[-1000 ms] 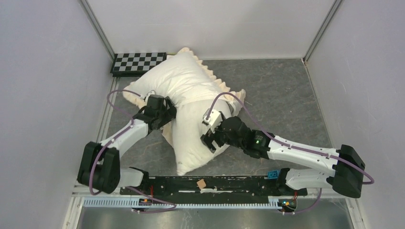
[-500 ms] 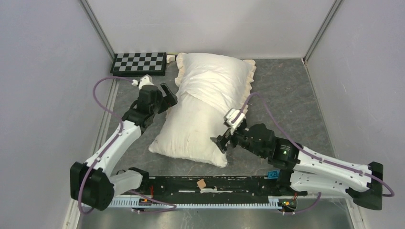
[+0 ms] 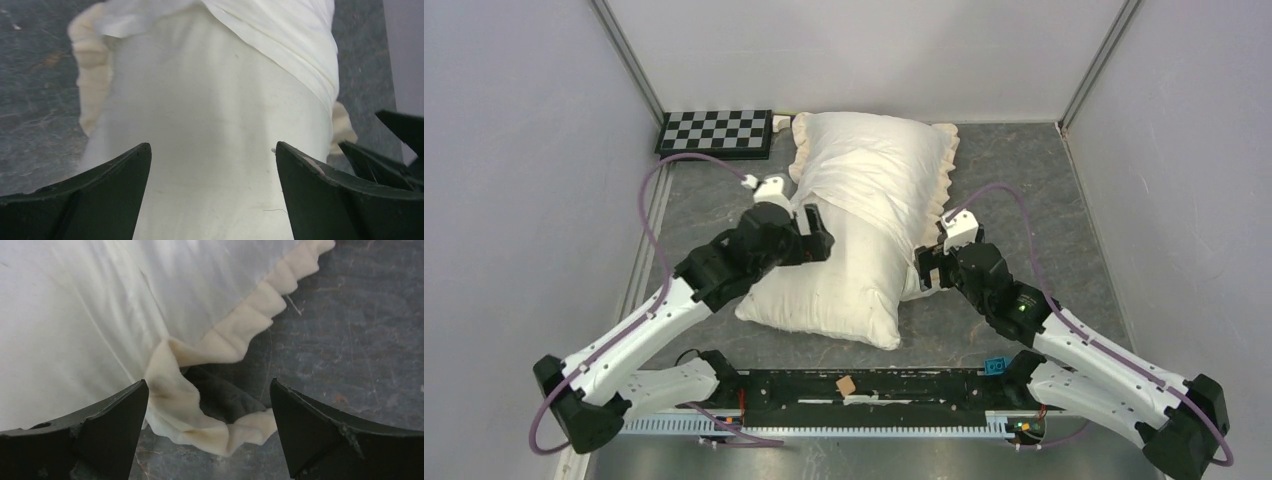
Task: Remove the pillowcase from the pillow
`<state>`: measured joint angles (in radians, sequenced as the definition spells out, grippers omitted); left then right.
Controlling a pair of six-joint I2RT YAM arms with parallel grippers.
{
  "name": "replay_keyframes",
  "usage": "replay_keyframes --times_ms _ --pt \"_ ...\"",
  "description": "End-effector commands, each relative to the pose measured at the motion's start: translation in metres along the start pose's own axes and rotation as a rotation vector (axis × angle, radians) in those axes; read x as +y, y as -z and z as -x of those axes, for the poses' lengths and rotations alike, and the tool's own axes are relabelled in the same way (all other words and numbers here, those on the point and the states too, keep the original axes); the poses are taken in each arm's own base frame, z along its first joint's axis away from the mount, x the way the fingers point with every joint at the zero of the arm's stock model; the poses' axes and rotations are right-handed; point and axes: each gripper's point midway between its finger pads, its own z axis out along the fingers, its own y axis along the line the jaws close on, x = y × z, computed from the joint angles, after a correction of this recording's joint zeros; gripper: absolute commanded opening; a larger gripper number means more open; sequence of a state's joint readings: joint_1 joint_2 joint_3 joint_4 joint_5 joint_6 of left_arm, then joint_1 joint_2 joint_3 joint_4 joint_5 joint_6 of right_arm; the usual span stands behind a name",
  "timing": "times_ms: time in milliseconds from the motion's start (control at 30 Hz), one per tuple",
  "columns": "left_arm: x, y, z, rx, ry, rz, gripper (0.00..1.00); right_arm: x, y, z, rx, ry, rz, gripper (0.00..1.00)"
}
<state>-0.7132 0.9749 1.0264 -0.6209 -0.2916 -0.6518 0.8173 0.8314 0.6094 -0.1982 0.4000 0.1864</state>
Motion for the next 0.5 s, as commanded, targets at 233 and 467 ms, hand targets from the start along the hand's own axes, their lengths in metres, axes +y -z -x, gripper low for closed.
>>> replay_keyframes --times_ms 233,467 --pt "-0.057 0.025 -0.041 0.025 -0.378 0.155 1.0 0.004 -0.012 -0.02 0.002 -0.171 0.157 0.98" --pt "-0.066 -0.008 -0.096 0.229 -0.548 0.175 1.0 0.033 -0.015 -0.027 0.004 -0.159 0.324 0.96"
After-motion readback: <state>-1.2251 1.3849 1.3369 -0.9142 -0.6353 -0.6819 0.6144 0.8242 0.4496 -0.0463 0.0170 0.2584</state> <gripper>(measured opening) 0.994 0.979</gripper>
